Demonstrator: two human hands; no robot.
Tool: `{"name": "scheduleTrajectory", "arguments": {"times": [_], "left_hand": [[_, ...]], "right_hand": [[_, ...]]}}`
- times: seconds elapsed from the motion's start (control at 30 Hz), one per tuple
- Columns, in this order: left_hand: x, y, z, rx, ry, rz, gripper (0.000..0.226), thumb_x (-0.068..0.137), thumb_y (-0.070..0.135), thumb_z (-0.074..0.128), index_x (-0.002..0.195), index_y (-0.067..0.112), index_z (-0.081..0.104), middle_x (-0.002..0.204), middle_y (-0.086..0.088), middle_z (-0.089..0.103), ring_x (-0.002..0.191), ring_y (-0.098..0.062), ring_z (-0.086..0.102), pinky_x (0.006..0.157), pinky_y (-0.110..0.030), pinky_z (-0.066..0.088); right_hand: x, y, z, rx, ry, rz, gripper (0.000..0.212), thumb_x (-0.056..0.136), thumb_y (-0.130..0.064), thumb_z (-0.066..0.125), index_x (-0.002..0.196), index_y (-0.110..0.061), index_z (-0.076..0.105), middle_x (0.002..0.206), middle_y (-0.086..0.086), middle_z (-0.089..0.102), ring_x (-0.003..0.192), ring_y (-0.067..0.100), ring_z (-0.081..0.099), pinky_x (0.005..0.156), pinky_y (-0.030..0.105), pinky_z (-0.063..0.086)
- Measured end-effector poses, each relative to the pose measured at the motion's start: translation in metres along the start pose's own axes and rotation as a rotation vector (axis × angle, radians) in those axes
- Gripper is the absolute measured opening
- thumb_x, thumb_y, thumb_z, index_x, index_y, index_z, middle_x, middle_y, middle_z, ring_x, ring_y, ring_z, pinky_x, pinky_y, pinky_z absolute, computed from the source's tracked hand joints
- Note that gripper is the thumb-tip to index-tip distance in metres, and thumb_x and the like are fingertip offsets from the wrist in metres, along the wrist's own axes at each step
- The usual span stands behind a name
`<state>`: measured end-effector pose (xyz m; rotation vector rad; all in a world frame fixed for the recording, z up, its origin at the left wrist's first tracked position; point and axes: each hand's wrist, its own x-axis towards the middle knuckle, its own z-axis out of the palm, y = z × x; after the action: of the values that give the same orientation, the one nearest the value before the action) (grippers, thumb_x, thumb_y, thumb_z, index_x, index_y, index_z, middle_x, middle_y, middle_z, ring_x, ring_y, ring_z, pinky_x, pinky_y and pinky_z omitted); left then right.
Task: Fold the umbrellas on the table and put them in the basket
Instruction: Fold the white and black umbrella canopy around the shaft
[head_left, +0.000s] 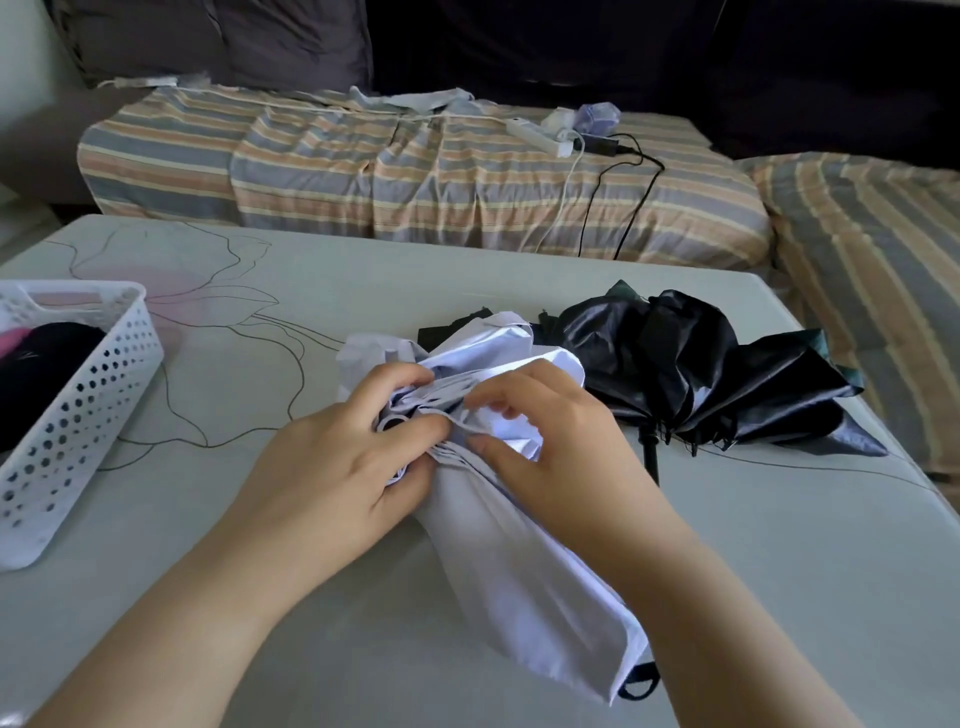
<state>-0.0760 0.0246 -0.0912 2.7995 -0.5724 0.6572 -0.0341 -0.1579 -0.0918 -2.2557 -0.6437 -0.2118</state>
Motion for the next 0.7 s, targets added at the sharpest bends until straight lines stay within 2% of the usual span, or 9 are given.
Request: {"name": "scheduleTrajectory", "arguments": {"times": [0.1, 0.17, 0.3, 0.37, 0.43, 0.57, 0.7], "left_hand": [[0.0, -0.002, -0.001, 0.008, -0.003, -0.018, 0.025, 0.083, 0.025, 0.042, 0.086, 0.022, 0.066, 0.121, -0.007, 0.06, 0.047, -0.027, 0.052, 0.042, -0.023, 0.026], [-0.001, -0.003, 0.0, 0.017, -0.002, -0.017, 0.024, 0.085, 0.025, 0.041, 0.087, 0.023, 0.065, 0.122, -0.006, 0.059, 0.047, -0.026, 0.05, 0.043, -0.023, 0.025], [-0.001, -0.002, 0.001, 0.022, 0.002, 0.012, 0.028, 0.087, 0.024, 0.037, 0.09, 0.024, 0.064, 0.127, -0.006, 0.058, 0.049, -0.025, 0.048, 0.044, -0.023, 0.023], [0.0, -0.002, 0.001, 0.027, 0.008, 0.022, 0.026, 0.087, 0.022, 0.036, 0.093, 0.024, 0.062, 0.13, -0.004, 0.057, 0.049, -0.025, 0.048, 0.044, -0.023, 0.023], [-0.001, -0.003, 0.003, 0.049, 0.03, 0.045, 0.021, 0.087, 0.021, 0.038, 0.097, 0.024, 0.056, 0.131, -0.002, 0.056, 0.048, -0.023, 0.048, 0.043, -0.022, 0.023], [-0.002, -0.003, 0.007, 0.057, 0.057, 0.054, 0.015, 0.088, 0.021, 0.041, 0.099, 0.024, 0.051, 0.128, 0.002, 0.052, 0.047, -0.024, 0.05, 0.041, -0.023, 0.025], [-0.002, -0.003, 0.008, 0.054, 0.047, 0.032, 0.013, 0.09, 0.025, 0.04, 0.097, 0.024, 0.05, 0.122, -0.002, 0.052, 0.047, -0.022, 0.047, 0.041, -0.024, 0.024]], "right_hand": [[-0.001, 0.0, 0.001, -0.059, 0.05, -0.078, 0.005, 0.085, -0.021, 0.065, 0.09, -0.021, 0.064, 0.09, -0.007, 0.06, 0.085, 0.014, 0.052, 0.063, 0.035, 0.049], [-0.002, 0.001, 0.002, -0.087, 0.055, -0.1, 0.007, 0.084, -0.025, 0.062, 0.085, -0.019, 0.066, 0.086, -0.004, 0.06, 0.083, 0.016, 0.053, 0.064, 0.034, 0.048], [-0.004, -0.001, 0.006, 0.022, -0.024, -0.032, 0.01, 0.082, -0.032, 0.058, 0.076, -0.024, 0.059, 0.082, -0.008, 0.058, 0.081, 0.009, 0.053, 0.069, 0.027, 0.045], [-0.004, -0.003, 0.009, 0.054, -0.028, -0.003, 0.009, 0.081, -0.031, 0.058, 0.074, -0.028, 0.053, 0.08, -0.011, 0.057, 0.082, 0.005, 0.054, 0.072, 0.027, 0.047], [-0.004, -0.005, 0.012, 0.058, 0.003, 0.004, 0.008, 0.079, -0.027, 0.058, 0.073, -0.027, 0.052, 0.082, -0.01, 0.059, 0.084, 0.008, 0.055, 0.074, 0.029, 0.049], [-0.006, -0.003, 0.013, -0.014, 0.094, -0.049, 0.008, 0.074, -0.017, 0.062, 0.069, -0.02, 0.057, 0.092, -0.008, 0.05, 0.09, 0.009, 0.044, 0.077, 0.012, 0.038], [-0.009, -0.006, 0.009, 0.168, 0.036, 0.014, 0.017, 0.072, -0.013, 0.066, 0.065, -0.022, 0.053, 0.086, -0.004, 0.061, 0.087, 0.009, 0.055, 0.074, 0.01, 0.04]]}}
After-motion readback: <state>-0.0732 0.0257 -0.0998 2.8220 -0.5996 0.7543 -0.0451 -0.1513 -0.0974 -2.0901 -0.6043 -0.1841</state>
